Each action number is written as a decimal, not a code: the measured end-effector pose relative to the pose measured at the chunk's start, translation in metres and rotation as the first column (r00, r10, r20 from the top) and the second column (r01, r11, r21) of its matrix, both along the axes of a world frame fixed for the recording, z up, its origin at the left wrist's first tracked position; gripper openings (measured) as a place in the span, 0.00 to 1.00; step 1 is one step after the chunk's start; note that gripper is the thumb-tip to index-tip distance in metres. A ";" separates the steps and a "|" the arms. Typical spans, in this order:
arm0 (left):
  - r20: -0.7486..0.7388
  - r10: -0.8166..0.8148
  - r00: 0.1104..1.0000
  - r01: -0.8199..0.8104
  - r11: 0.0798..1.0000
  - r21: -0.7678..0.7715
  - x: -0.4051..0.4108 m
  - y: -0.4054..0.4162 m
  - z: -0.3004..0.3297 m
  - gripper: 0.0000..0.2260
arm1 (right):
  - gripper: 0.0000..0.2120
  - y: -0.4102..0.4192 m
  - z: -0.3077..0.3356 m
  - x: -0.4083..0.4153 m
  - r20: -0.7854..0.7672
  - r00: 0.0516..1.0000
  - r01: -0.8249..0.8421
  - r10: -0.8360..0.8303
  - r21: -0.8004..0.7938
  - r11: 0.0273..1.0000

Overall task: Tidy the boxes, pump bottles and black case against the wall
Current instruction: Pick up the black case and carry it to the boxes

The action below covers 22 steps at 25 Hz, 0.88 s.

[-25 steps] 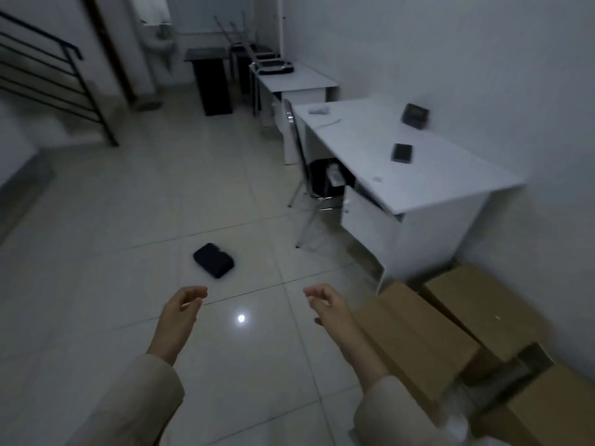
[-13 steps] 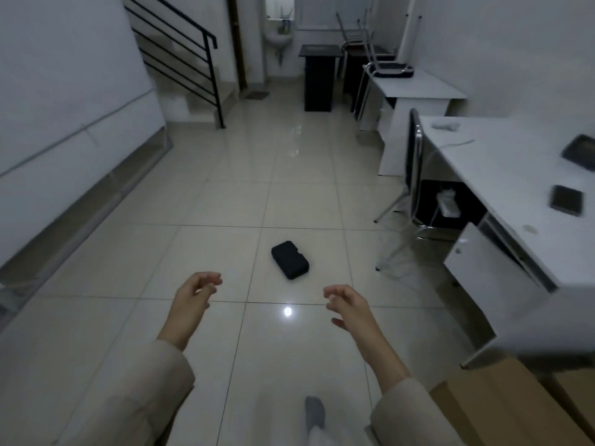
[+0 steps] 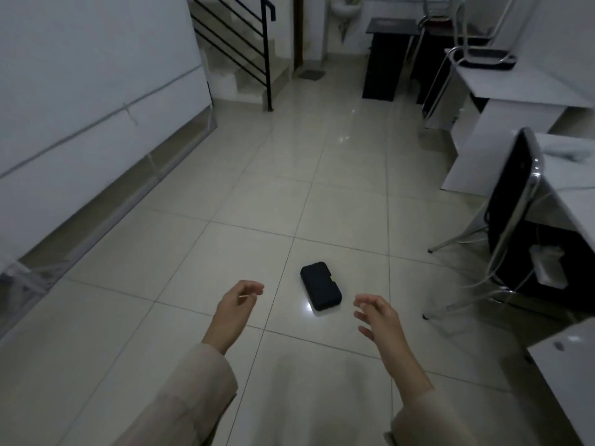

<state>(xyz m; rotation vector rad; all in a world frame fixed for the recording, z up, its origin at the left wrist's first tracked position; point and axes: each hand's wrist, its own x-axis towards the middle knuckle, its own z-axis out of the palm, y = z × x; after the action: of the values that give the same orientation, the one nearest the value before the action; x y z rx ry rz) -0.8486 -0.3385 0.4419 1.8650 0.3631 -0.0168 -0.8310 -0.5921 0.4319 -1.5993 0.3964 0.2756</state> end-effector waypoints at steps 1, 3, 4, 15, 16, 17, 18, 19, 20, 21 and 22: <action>-0.012 -0.017 1.000 0.017 1.000 0.004 0.017 0.002 -0.005 0.12 | 0.07 0.001 -0.005 0.016 -0.006 1.000 -0.009 0.009 0.004 1.000; -0.035 -0.023 0.999 0.023 1.000 0.009 0.054 0.008 -0.014 0.12 | 0.07 0.005 -0.015 0.046 -0.047 0.999 0.019 -0.019 0.000 1.000; -0.047 -0.028 0.999 0.028 1.000 0.008 0.073 0.012 -0.019 0.12 | 0.07 0.006 -0.021 0.060 -0.062 0.997 0.039 -0.039 -0.003 0.999; -0.158 -0.331 0.930 0.340 0.940 0.032 0.322 0.041 -0.046 0.13 | 0.11 0.048 -0.066 0.230 -0.192 0.908 0.382 -0.372 0.016 0.924; -0.173 -0.359 0.917 0.372 0.927 0.045 0.344 0.042 -0.050 0.12 | 0.11 0.052 -0.073 0.245 -0.208 0.893 0.411 -0.399 0.018 0.911; -0.187 -0.383 0.905 0.399 0.915 0.056 0.363 0.043 -0.054 0.11 | 0.11 0.055 -0.078 0.257 -0.228 0.878 0.436 -0.421 0.020 0.900; -0.200 -0.405 0.892 0.425 0.903 0.065 0.382 0.043 -0.059 0.11 | 0.10 0.057 -0.086 0.269 -0.251 0.860 0.465 -0.444 0.025 0.885; -0.207 -0.429 0.879 0.450 0.890 0.069 0.399 0.041 -0.066 0.12 | 0.10 0.058 -0.094 0.282 -0.271 0.840 0.494 -0.469 0.029 0.869; -0.214 -0.453 0.865 0.477 0.876 0.071 0.419 0.037 -0.076 0.12 | 0.10 0.056 -0.106 0.296 -0.287 0.819 0.527 -0.497 0.031 0.850; -0.231 -0.467 0.854 0.494 0.866 0.075 0.436 0.032 -0.087 0.12 | 0.10 0.054 -0.117 0.308 -0.301 0.799 0.553 -0.521 0.027 0.833; -0.253 -0.471 0.845 0.503 0.861 0.076 0.452 0.027 -0.096 0.12 | 0.10 0.052 -0.128 0.320 -0.314 0.781 0.573 -0.539 0.018 0.819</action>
<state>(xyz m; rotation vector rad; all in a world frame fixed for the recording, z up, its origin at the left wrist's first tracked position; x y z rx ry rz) -0.3968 -0.3112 0.3455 2.0577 0.0307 -0.5722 -0.5113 -0.5401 0.3036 -1.2578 1.0505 0.0735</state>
